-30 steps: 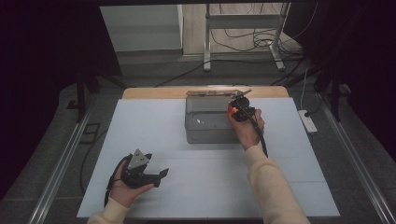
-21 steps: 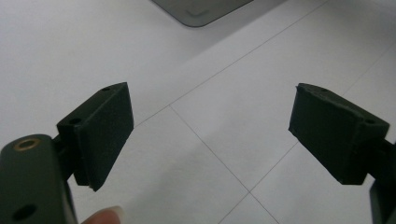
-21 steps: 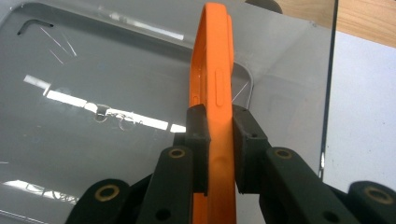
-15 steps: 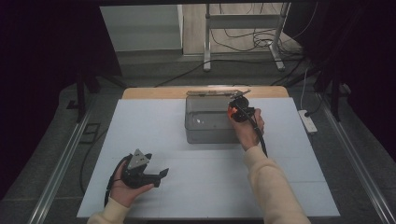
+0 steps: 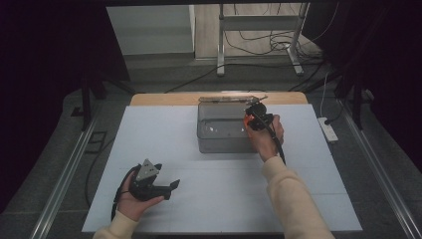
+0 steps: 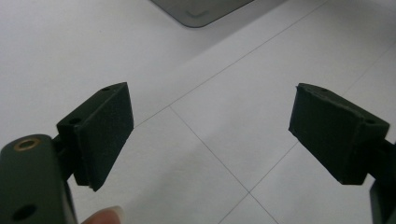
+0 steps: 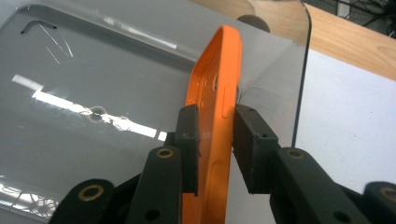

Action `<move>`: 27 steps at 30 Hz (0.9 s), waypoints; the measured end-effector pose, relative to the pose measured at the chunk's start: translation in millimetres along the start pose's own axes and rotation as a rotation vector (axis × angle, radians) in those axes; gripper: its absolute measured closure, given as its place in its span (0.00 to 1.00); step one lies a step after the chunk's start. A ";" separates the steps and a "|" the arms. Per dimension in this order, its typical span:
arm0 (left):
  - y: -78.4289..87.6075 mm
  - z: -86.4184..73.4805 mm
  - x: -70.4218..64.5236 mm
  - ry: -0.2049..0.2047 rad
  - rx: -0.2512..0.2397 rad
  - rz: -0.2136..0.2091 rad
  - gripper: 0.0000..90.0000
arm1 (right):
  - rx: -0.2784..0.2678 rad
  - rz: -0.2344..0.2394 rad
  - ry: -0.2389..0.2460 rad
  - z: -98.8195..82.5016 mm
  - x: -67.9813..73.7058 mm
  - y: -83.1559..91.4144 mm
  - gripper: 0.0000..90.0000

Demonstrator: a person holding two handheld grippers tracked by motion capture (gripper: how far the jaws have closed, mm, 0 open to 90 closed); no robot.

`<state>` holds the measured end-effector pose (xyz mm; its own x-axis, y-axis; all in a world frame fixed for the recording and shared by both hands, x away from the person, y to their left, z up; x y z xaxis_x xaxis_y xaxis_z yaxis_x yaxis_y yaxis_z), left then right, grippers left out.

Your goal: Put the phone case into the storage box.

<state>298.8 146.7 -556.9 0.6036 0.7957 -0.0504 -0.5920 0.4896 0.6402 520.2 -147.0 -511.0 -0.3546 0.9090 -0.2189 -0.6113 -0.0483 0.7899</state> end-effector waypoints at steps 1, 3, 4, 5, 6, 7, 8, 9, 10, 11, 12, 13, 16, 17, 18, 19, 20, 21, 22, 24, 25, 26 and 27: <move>0.0 0.0 0.0 0.000 0.000 0.000 0.16 | -0.003 0.001 0.003 0.3 0.0 0.7 0.78; -0.1 0.0 -0.2 0.000 0.000 0.000 0.16 | -0.008 0.006 0.003 0.8 0.5 2.3 0.77; -0.1 0.0 -0.2 0.000 0.000 0.000 0.16 | -0.013 0.003 0.007 1.3 0.7 3.3 0.77; -0.2 0.0 -0.2 0.000 0.000 0.000 0.16 | -0.019 0.001 0.012 1.9 0.9 4.3 0.77; -0.2 0.0 -0.2 0.000 0.000 0.000 0.16 | -0.023 0.000 0.013 2.5 1.3 5.4 0.76; -0.2 0.0 -0.2 0.000 0.000 0.000 0.16 | -0.027 0.002 0.015 2.9 1.9 6.3 0.76; -0.1 0.0 -0.1 0.000 0.000 0.000 0.16 | -0.029 0.002 0.020 3.2 2.2 7.0 0.76; 0.0 0.0 -0.1 0.000 0.000 0.000 0.16 | -0.033 0.000 0.024 3.6 2.6 7.6 0.75; 0.1 0.1 0.0 0.000 -0.001 0.000 0.16 | -0.036 0.000 0.029 4.0 3.0 8.3 0.75; 0.2 0.1 0.0 0.000 -0.001 0.000 0.16 | -0.038 -0.002 0.030 4.1 3.4 9.0 0.75; 0.2 0.1 0.0 0.000 -0.001 0.000 0.16 | -0.041 -0.001 0.034 4.4 3.7 9.6 0.75; 0.2 0.0 0.0 0.000 0.000 0.000 0.16 | -0.044 -0.002 0.036 4.7 3.7 10.4 0.75; 0.0 0.0 0.0 0.000 0.000 0.000 0.16 | -0.051 -0.002 0.041 5.4 4.1 12.7 0.74; 0.0 0.0 0.0 0.001 0.000 0.000 0.16 | -0.053 0.001 0.042 5.5 4.2 13.3 0.74; -0.1 0.0 -0.1 0.001 0.000 0.000 0.16 | -0.055 0.002 0.043 5.7 4.1 13.8 0.74; -0.1 0.0 -0.1 0.000 0.000 0.000 0.16 | -0.057 0.005 0.044 5.8 4.0 14.3 0.74; -0.1 0.0 -0.1 0.000 0.000 0.000 0.16 | -0.058 0.011 0.042 5.9 4.2 14.6 0.74; 0.0 0.0 0.0 0.000 0.000 0.000 0.16 | -0.057 0.009 0.043 5.7 3.8 15.0 0.73; -0.1 0.0 -0.1 0.001 0.000 0.000 0.16 | -0.058 0.011 0.042 5.7 3.5 15.7 0.73; 0.0 0.0 0.0 0.000 0.000 0.000 0.16 | -0.061 0.020 0.039 5.7 3.3 16.9 0.73; 0.0 0.0 0.1 0.000 0.000 0.000 0.16 | -0.063 0.027 0.037 5.7 3.2 17.6 0.72; 0.0 0.0 0.1 0.000 0.000 0.000 0.16 | -0.065 0.032 0.037 5.7 2.9 18.4 0.72; 0.0 0.0 0.1 0.000 0.000 0.000 0.16 | -0.065 0.040 0.035 5.7 2.8 19.3 0.72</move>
<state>298.9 146.8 -556.9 0.6037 0.7956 -0.0510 -0.5915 0.4899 0.6404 511.4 -143.0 -493.1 -0.4029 0.8911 -0.2088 -0.6408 -0.1117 0.7596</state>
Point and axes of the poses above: each handheld gripper's, and its own axes: y roughly backward along the jaws, z roughly out of its top, x roughly to its left, the point moved 8 cm from there along -y, roughly forward along the jaws, and after that the axes turned 2 degrees about x, right-handed, at the moved point
